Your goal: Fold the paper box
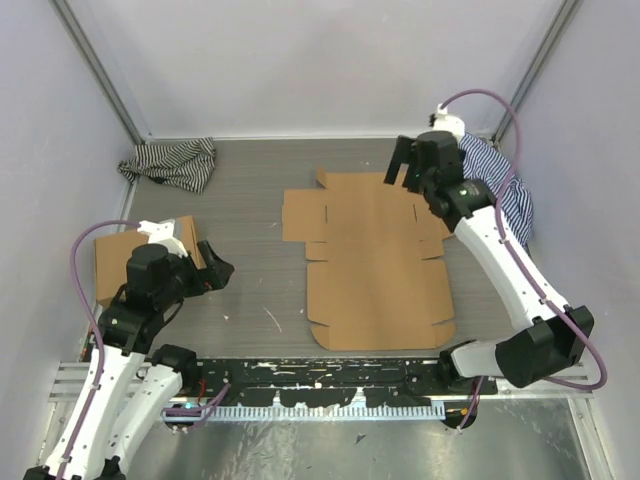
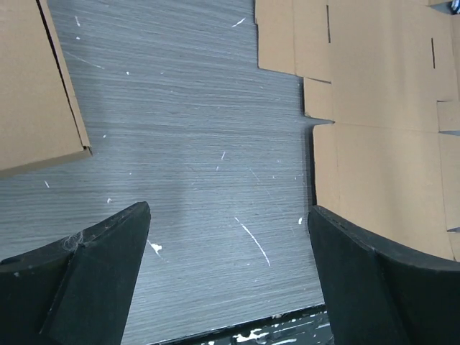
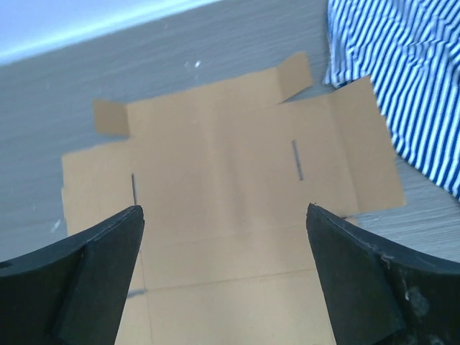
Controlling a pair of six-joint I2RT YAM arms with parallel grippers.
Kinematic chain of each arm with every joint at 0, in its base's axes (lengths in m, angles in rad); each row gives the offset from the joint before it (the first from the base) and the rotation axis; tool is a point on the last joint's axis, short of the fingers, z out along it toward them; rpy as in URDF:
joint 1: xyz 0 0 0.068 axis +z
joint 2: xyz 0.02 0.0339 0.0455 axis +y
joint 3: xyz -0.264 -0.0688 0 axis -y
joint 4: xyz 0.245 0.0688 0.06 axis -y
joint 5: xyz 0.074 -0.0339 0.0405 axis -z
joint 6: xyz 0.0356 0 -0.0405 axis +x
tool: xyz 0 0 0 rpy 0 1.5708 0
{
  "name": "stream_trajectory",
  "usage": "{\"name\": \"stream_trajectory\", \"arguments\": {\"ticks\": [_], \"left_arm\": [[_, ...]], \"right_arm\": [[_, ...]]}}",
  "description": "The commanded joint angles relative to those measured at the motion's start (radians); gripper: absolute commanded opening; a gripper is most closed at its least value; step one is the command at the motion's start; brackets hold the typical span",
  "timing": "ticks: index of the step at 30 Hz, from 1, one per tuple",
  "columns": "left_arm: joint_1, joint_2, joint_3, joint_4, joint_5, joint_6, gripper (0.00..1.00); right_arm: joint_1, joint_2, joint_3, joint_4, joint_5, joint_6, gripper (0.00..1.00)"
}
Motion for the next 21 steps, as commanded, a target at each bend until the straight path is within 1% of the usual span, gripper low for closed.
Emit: {"name": "stream_trajectory", "arguments": {"ticks": [1, 4, 7, 10, 12, 13, 15, 17, 19, 21], "left_arm": [[-0.001, -0.022, 0.029, 0.016, 0.033, 0.021, 0.98], [0.005, -0.009, 0.027, 0.049, 0.091, 0.009, 0.98], [0.007, 0.016, 0.022, 0.097, 0.083, -0.029, 0.98], [0.007, 0.069, 0.010, 0.150, 0.055, -0.091, 0.98], [0.007, 0.114, -0.003, 0.202, 0.058, -0.137, 1.00], [0.007, 0.140, -0.010, 0.227, 0.063, -0.156, 0.97], [0.008, 0.200, -0.028, 0.285, 0.072, -0.195, 0.90], [0.009, 0.273, -0.036, 0.334, 0.090, -0.211, 0.77], [0.010, 0.329, -0.040, 0.384, 0.098, -0.227, 0.60], [0.010, 0.379, -0.034, 0.411, 0.107, -0.232, 0.48]], "right_arm": [[-0.109, 0.012, 0.105, 0.040, -0.080, 0.023, 1.00], [-0.149, -0.002, 0.099, 0.072, -0.108, 0.041, 1.00], [-0.215, 0.015, 0.083, 0.057, -0.143, 0.096, 1.00], [-0.346, 0.059, 0.032, 0.008, -0.276, 0.169, 0.99], [-0.442, 0.056, -0.051, 0.030, -0.406, 0.206, 0.98], [-0.490, 0.046, -0.096, 0.040, -0.426, 0.219, 0.97], [-0.537, 0.019, -0.176, 0.050, -0.393, 0.223, 0.96], [-0.559, -0.008, -0.220, 0.055, -0.333, 0.216, 0.96], [-0.564, -0.019, -0.238, 0.066, -0.303, 0.203, 0.94], [-0.565, -0.007, -0.240, 0.073, -0.284, 0.190, 0.93]]}}
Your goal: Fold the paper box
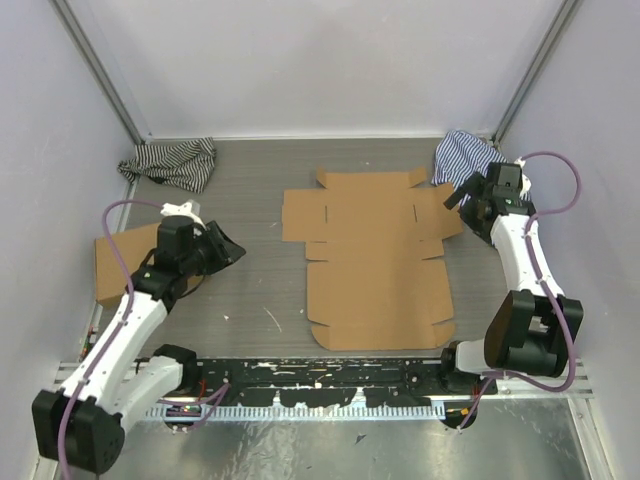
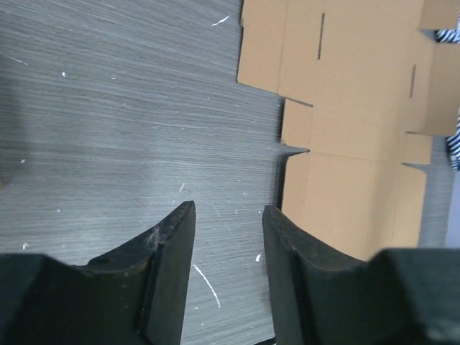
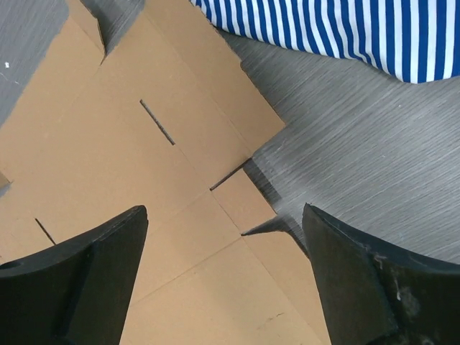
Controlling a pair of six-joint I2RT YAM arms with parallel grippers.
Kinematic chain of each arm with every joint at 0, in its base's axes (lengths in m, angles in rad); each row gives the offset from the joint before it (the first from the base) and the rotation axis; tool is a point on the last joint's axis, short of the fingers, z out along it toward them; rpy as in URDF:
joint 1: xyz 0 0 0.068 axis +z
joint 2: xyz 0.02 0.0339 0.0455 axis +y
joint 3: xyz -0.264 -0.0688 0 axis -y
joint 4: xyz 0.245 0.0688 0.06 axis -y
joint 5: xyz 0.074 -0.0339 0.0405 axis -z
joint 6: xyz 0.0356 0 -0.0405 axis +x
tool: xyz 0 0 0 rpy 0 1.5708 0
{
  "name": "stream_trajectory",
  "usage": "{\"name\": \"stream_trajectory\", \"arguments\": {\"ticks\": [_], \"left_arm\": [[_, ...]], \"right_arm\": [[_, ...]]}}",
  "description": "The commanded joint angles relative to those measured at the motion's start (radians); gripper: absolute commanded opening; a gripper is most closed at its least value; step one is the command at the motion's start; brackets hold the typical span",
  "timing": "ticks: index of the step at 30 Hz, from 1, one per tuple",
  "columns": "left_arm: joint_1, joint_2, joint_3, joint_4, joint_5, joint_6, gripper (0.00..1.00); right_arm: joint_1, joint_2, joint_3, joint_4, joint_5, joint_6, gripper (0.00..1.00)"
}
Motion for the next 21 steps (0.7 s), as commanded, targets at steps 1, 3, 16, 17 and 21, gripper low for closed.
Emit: {"name": "stream_trajectory", "arguments": {"ticks": [1, 3, 16, 17, 21], "left_arm": [[0.004, 0.086, -0.003, 0.130, 0.034, -0.048, 0.44], [0.004, 0.121, 0.014, 0.131, 0.041, -0.050, 0.43], [0.003, 0.143, -0.036, 0.142, 0.106, -0.076, 0.48], [0.004, 0.139, -0.039, 0.140, 0.106, -0.072, 0.48], [0.005, 0.121, -0.057, 0.143, 0.104, -0.070, 0.49]], "right_arm": [[0.009, -0.034, 0.021, 0.071, 0.023, -0.007, 0.92], [0.009, 0.014, 0.039, 0.078, -0.005, -0.030, 0.87], [0.011, 0.098, -0.212, 0.221, -0.033, -0.076, 0.84], [0.011, 0.103, -0.219, 0.227, -0.040, -0.083, 0.85], [0.011, 0.123, -0.231, 0.247, -0.070, -0.105, 0.85]]}}
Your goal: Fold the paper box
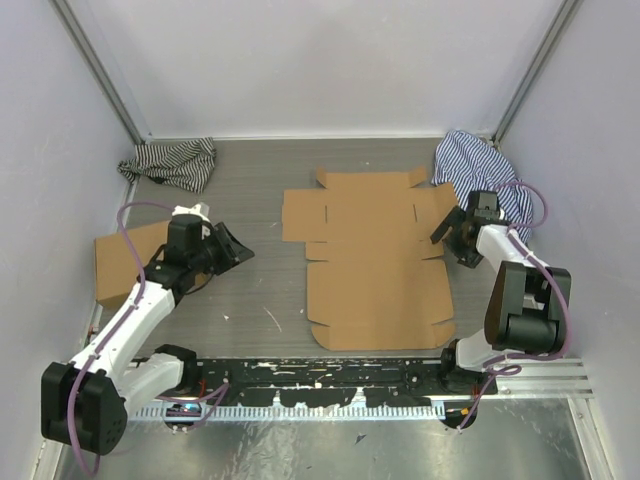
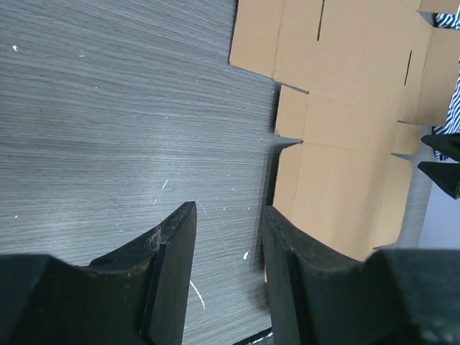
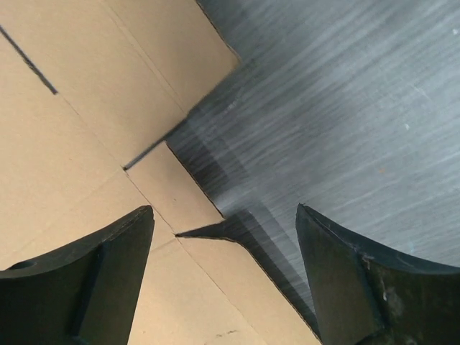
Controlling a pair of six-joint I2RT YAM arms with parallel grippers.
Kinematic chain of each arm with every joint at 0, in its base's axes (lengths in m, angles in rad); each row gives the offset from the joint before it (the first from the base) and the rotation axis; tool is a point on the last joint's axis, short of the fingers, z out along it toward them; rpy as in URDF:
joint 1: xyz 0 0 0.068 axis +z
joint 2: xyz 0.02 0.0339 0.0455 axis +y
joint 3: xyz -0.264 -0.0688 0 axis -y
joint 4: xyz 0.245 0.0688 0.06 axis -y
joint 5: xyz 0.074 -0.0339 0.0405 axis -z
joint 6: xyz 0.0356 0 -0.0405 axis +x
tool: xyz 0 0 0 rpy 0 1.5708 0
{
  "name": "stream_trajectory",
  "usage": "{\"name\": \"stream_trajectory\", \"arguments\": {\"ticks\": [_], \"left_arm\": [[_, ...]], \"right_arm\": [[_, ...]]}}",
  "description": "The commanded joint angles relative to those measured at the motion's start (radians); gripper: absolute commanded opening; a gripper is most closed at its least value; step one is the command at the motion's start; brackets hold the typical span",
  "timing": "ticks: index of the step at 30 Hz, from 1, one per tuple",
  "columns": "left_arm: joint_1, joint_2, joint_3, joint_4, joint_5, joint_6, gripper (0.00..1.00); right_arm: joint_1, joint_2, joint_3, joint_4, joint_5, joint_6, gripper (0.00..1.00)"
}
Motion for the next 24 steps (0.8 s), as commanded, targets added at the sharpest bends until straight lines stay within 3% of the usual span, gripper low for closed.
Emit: {"name": "stream_trajectory", "arguments": {"ticks": [1, 7, 16, 24], "left_arm": [[0.005, -0.033, -0.030, 0.031, 0.019, -0.004, 0.49], [0.004, -0.039, -0.057, 0.035, 0.020, -0.001, 0.48], [0.005, -0.046, -0.074, 0.021, 0.026, 0.009, 0.48], [0.004, -0.056, -0.093, 0.028, 0.019, 0.002, 0.48]], "right_arm": [[0.004, 0.003, 0.008, 0.112, -0.046, -0.037, 0.85], [0.035, 0.014, -0.008, 0.157, -0.112, -0.054, 0.80], [0.091, 0.042, -0.010, 0.169, -0.051, -0.078, 0.77], [0.169, -0.003, -0.006, 0.155, 0.000, -0.090, 0.67]]}}
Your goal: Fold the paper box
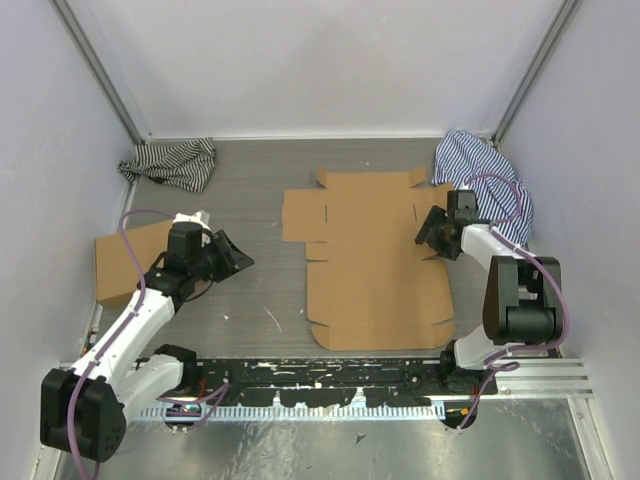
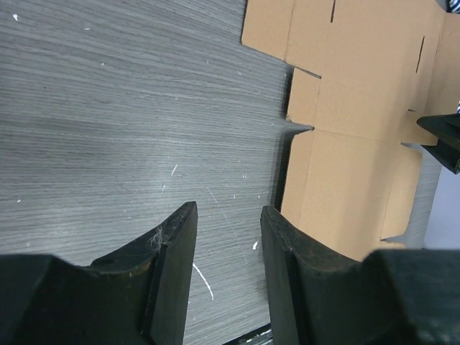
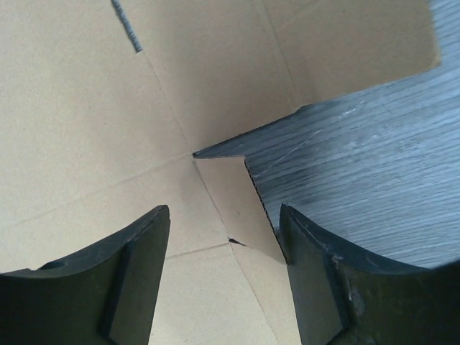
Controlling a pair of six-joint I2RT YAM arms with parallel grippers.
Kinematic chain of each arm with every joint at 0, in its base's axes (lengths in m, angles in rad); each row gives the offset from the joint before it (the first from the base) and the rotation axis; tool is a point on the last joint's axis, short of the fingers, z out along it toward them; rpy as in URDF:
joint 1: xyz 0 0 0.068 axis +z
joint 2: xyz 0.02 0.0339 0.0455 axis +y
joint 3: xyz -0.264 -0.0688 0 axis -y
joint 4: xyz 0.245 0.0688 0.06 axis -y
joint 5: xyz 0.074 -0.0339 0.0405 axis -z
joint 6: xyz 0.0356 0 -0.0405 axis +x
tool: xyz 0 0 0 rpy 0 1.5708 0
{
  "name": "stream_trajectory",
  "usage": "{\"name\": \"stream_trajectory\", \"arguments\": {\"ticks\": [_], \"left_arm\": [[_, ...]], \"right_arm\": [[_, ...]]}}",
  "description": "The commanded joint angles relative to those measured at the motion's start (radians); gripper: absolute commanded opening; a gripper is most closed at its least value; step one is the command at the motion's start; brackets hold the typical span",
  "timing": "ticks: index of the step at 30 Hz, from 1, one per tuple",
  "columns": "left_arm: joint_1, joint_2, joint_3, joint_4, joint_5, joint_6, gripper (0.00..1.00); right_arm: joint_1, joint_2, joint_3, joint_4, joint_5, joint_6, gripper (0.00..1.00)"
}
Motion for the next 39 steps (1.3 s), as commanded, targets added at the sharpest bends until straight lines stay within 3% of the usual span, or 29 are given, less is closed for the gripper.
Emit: {"name": "stream_trajectory", "arguments": {"ticks": [1, 3, 10, 13, 23, 32, 39], "left_arm": [[0.005, -0.013, -0.028, 0.031, 0.006, -0.001, 0.48], [0.004, -0.007, -0.035, 0.041, 0.009, -0.006, 0.48], [0.003, 0.014, -0.036, 0.041, 0.026, -0.010, 0.50], [0.004, 0.021, -0.039, 0.041, 0.032, -0.011, 0.51], [0.004, 0.105, -0.060, 0.091, 0.061, -0.012, 0.54], [0.003, 0.226, -0.021, 0.165, 0.081, 0.026, 0.57], [-0.007, 0.367, 0.038, 0.213, 0.096, 0.025, 0.57]], "right_arm": [[0.057, -0.053, 0.022, 0.018, 0.073, -0.024, 0.66], [0.083, -0.043, 0.041, 0.003, 0.128, -0.031, 0.61], [0.174, 0.005, 0.105, -0.056, 0.277, -0.046, 0.26], [0.226, 0.009, 0.115, -0.074, 0.337, -0.051, 0.18], [0.382, -0.043, 0.084, -0.090, 0.393, -0.051, 0.09], [0.405, -0.218, -0.031, -0.050, 0.190, -0.122, 0.07], [0.462, -0.225, -0.034, -0.057, 0.134, -0.133, 0.07]]}}
